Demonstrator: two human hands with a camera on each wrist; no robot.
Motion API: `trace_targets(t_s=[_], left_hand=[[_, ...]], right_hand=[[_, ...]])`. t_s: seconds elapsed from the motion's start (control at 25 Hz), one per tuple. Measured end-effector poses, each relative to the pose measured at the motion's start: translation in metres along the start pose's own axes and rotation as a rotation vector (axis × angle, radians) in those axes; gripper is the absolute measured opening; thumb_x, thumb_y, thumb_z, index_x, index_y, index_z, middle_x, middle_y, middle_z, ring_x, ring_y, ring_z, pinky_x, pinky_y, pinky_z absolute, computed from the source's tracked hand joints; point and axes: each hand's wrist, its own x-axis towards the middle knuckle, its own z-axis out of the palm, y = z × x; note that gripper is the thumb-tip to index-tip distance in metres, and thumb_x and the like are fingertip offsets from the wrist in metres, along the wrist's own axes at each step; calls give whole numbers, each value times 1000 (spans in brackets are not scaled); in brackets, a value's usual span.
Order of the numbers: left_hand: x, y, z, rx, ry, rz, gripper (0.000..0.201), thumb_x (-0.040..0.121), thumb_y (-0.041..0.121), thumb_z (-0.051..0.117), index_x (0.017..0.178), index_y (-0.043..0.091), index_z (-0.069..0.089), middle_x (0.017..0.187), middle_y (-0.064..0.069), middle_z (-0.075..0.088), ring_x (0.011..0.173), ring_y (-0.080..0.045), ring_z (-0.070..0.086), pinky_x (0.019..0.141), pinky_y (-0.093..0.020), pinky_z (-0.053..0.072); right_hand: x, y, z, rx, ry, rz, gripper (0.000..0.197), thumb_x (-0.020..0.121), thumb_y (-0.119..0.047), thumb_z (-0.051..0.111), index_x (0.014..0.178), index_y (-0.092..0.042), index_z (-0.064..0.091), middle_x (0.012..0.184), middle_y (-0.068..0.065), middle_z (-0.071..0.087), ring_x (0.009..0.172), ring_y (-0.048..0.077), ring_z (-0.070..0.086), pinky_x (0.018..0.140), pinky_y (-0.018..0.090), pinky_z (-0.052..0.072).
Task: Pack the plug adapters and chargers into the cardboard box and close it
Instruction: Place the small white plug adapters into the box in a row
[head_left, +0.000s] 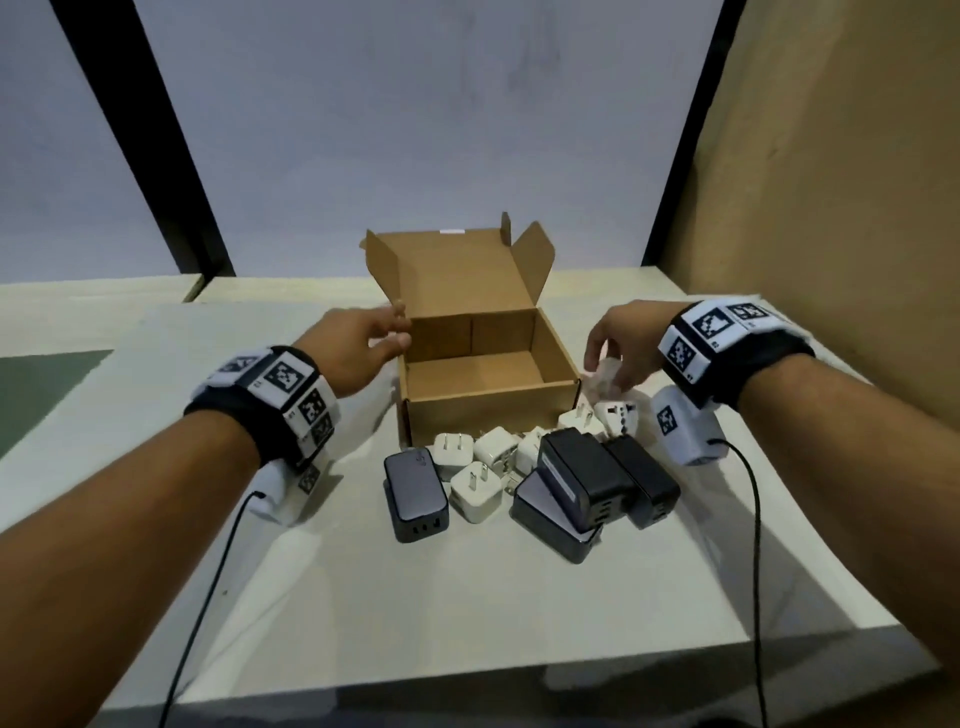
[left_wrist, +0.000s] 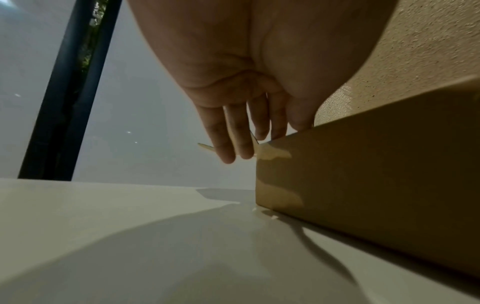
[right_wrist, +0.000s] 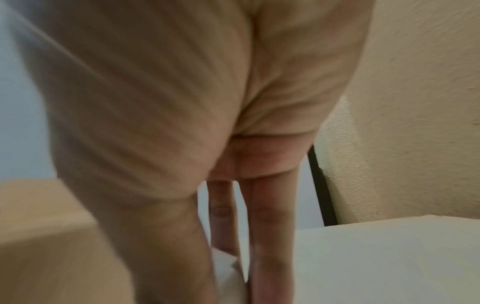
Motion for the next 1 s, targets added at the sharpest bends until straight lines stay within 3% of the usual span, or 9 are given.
trace_targets(t_s=[0.12, 0.24, 0.4, 0.52, 0.64, 0.76, 0.84, 0.92, 1.0], left_hand=[[-6, 0, -2, 31, -113, -32, 48, 96, 40, 45, 140, 24, 44, 153, 16, 27, 136, -15, 37, 114, -38, 25], [-6, -2, -5, 68, -170, -56, 50, 96, 43, 40, 144, 28, 36, 154, 20, 19, 138, -15, 34, 114, -42, 26], [-5, 1, -9, 127, -154, -111, 55, 92, 50, 45, 143, 34, 36, 153, 15, 29, 134, -20, 40, 109, -46, 33], [-7, 3, -12, 126, -173, -129, 58, 89, 54, 47, 143, 37, 33, 146, 2, 44, 128, -23, 47, 104, -47, 40], [-8, 0, -11, 97, -188, -108, 67, 89, 53, 48, 148, 37, 19, 143, -3, 49, 125, -23, 51, 101, -46, 43], [-8, -4, -13, 45, -174, -102, 78, 88, 53, 51, 150, 32, 9, 147, 6, 42, 127, -18, 50, 102, -45, 42], [-9, -5, -14, 57, -166, -98, 78, 87, 56, 51, 149, 34, 11, 146, 10, 43, 124, -15, 53, 101, -45, 43], [-8, -4, -15, 144, -163, -94, 74, 85, 61, 48, 147, 40, 14, 142, 12, 48, 118, -15, 57, 97, -46, 46], [-4, -3, -17, 222, -170, -96, 69, 84, 64, 46, 145, 44, 19, 137, 12, 53, 116, -17, 58, 93, -45, 48]], right_hand=[[-12, -4, -28, 169, 244, 45, 34, 74, -29, 81, 103, -20, 66, 96, 0, 73, 71, 13, 70, 70, 30, 57], [-13, -41, -55, 404, 341, -92, 34, 76, -34, 79, 99, -17, 60, 86, 0, 70, 69, 13, 72, 59, 31, 59], [5, -102, -78, 324, 275, -351, 33, 81, -43, 71, 113, -35, 65, 102, -8, 64, 89, 11, 58, 79, 29, 47], [23, -128, -87, 370, 288, -402, 27, 77, -36, 77, 99, -24, 69, 101, -3, 70, 83, 13, 63, 65, 23, 43], [42, -142, -74, 195, 214, -420, 30, 70, -47, 79, 86, -26, 64, 91, -6, 68, 84, 15, 62, 66, 26, 45], [55, -146, -62, 141, 103, -409, 31, 72, -52, 76, 80, -25, 63, 79, -4, 70, 71, 15, 67, 61, 27, 51], [57, -151, -61, 116, 61, -396, 33, 76, -53, 72, 84, -21, 66, 73, -2, 73, 61, 13, 70, 55, 22, 47], [60, -159, -62, -26, 106, -396, 40, 81, -53, 66, 91, -15, 71, 76, -1, 72, 68, 17, 71, 59, 23, 45], [57, -171, -62, -244, 185, -403, 38, 91, -41, 59, 103, -6, 70, 79, 2, 63, 76, 21, 60, 62, 26, 39]])
